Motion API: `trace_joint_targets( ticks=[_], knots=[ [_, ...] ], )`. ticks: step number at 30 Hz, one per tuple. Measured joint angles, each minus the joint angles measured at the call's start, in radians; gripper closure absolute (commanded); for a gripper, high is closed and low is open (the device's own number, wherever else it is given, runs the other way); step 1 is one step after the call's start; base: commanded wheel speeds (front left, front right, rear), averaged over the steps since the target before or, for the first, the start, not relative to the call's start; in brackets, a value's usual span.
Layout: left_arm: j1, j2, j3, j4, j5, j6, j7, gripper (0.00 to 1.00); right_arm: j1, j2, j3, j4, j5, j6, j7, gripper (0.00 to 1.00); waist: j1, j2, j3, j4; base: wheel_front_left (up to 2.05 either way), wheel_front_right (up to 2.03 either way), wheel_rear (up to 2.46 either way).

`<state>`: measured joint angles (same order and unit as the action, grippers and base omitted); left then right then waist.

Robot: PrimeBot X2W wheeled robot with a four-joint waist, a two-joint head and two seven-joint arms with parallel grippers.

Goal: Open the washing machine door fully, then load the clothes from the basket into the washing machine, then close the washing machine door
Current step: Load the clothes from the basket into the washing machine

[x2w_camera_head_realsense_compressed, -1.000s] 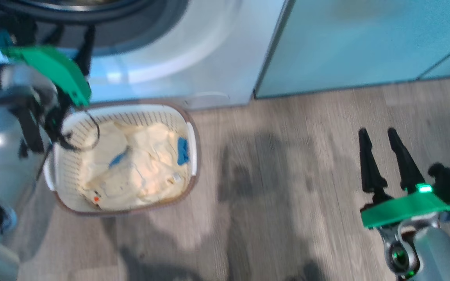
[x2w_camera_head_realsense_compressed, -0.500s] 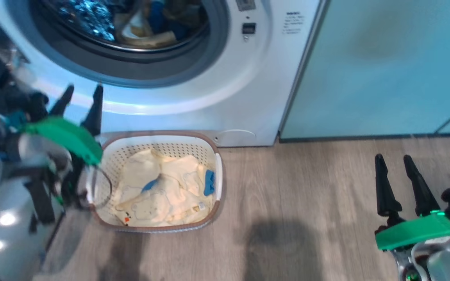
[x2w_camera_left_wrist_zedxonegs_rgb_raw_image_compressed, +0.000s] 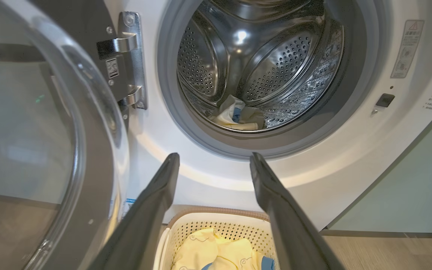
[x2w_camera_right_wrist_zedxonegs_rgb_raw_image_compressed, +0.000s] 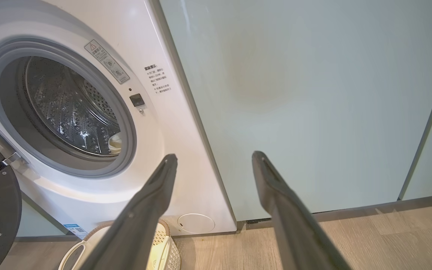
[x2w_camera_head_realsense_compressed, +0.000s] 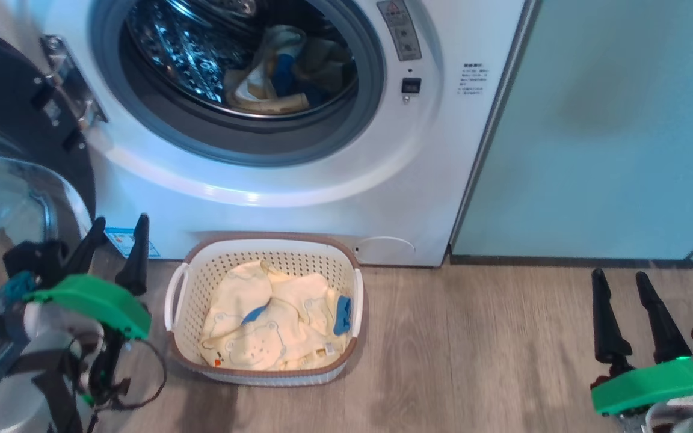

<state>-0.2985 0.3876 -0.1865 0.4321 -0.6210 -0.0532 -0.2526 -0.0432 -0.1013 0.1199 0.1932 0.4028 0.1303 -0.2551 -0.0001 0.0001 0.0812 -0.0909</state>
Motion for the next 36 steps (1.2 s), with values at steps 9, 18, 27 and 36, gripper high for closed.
trace_joint_targets(
  ticks=[9,18,27,36],
  knots=[
    [0.116,-0.028,0.112,-0.03,0.064,-0.023,0.0,0.0,0.043,-0.003,-0.021,-0.008,-0.008,0.0,0.0,0.0,0.0,0.0,-0.052,0.023,0.0,0.0,0.0],
    [0.159,-0.052,0.177,-0.043,0.103,-0.056,0.0,0.0,0.043,-0.005,-0.009,-0.009,-0.009,0.0,0.0,0.0,0.0001,-0.0001,-0.066,0.02,0.0,0.0,0.0],
    [0.179,-0.072,0.218,-0.053,0.13,-0.064,0.0,0.0,0.043,-0.007,-0.003,-0.01,-0.017,0.0,0.0,0.0,0.0001,0.0,-0.072,0.015,0.0,0.0,0.0],
    [0.179,-0.086,0.22,-0.039,0.14,-0.074,0.0,0.0,0.043,-0.009,-0.001,-0.01,-0.017,0.0,0.0,0.0,0.0001,-0.0001,-0.076,0.022,0.0,0.0,0.0]
  ],
)
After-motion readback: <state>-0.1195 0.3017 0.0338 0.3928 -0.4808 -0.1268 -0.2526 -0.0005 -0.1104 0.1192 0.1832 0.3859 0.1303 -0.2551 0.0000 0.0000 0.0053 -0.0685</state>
